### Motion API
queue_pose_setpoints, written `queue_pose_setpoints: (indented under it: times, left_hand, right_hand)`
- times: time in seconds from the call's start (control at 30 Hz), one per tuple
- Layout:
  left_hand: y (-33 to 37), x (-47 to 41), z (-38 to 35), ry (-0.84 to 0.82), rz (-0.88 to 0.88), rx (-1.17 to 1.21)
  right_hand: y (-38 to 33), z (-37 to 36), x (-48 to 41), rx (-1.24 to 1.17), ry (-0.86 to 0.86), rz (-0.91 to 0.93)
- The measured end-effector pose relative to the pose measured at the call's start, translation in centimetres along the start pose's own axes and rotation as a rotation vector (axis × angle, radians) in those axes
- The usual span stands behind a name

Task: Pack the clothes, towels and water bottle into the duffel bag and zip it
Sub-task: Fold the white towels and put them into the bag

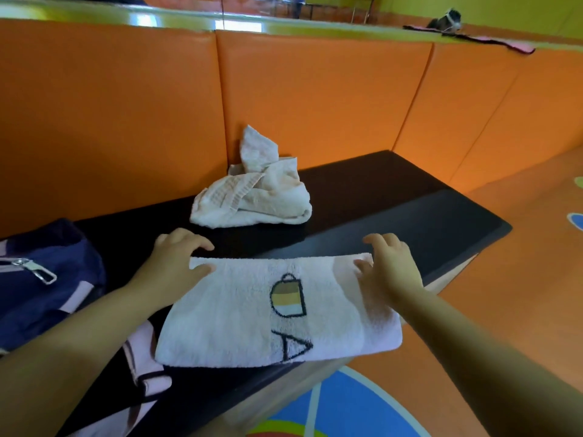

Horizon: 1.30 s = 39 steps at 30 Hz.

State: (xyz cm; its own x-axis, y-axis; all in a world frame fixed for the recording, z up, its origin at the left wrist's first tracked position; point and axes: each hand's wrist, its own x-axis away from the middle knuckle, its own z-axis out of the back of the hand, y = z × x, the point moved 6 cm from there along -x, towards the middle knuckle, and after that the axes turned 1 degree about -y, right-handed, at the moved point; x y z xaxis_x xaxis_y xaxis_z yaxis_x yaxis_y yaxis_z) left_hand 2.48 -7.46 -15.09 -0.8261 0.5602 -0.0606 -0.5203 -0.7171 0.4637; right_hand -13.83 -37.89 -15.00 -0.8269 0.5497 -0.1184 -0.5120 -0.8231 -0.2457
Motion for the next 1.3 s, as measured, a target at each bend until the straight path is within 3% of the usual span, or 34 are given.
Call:
queue_pose_setpoints:
  times: [0.1, 0.23, 0.37, 0.47, 0.6, 0.83, 1.0, 1.1, 1.17, 1.3]
  left_hand:
    - [1.9, 0.4, -0.9, -0.071, -0.146, 0.004]
    - [2.7, 1.2, -3.2, -0.232, -0.292, -0.096]
    - [2.6, 1.7, -3.4, -0.289, -0.288, -0.206]
    - [2.8, 2.4, -2.6, -0.312, -0.263, -0.283]
    - [2.5, 4.2, -2.5, -0.345, -0.228, -0.243]
    - [3.0, 6.6, -3.7, -0.378, -0.282, -0.152]
    - [3.7, 7.9, -2.9, -0.206, -0.525, -0.118]
    - [4.2, 9.3, -3.2, -0.215, -0.657, -0.199]
    - [3.9, 9.9, -3.3, -0.218, -0.679, -0.227]
    - [2.4, 10.0, -3.5, -0.333, -0.474, -0.139]
  right_hand:
    - [-3.2, 1.5, 2.7, -0.017, 0.013, 0.186]
    - [-7.2, 0.2, 7.9, -0.037, -0.258, 0.335]
    - [-9.2, -0.5, 9.7, 0.119, -0.368, 0.498]
    - [-9.1, -1.5, 8.2, 0.257, -0.428, 0.490]
    - [-7.8, -3.6, 4.9, 0.222, -0.521, 0.326]
    - [-7.8, -2.0, 4.6, 0.234, -0.299, 0.349]
    - [-8.3, -0.4, 10.8, 0.136, -0.026, 0.700]
    - [-8.0, -2.1, 14.3, 0.202, -0.110, 0.840]
    - [-7.9, -3.5, 15.5, 0.286, -0.186, 0.837]
    - [-8.9, -5.0, 16.0, 0.395, -0.155, 0.731]
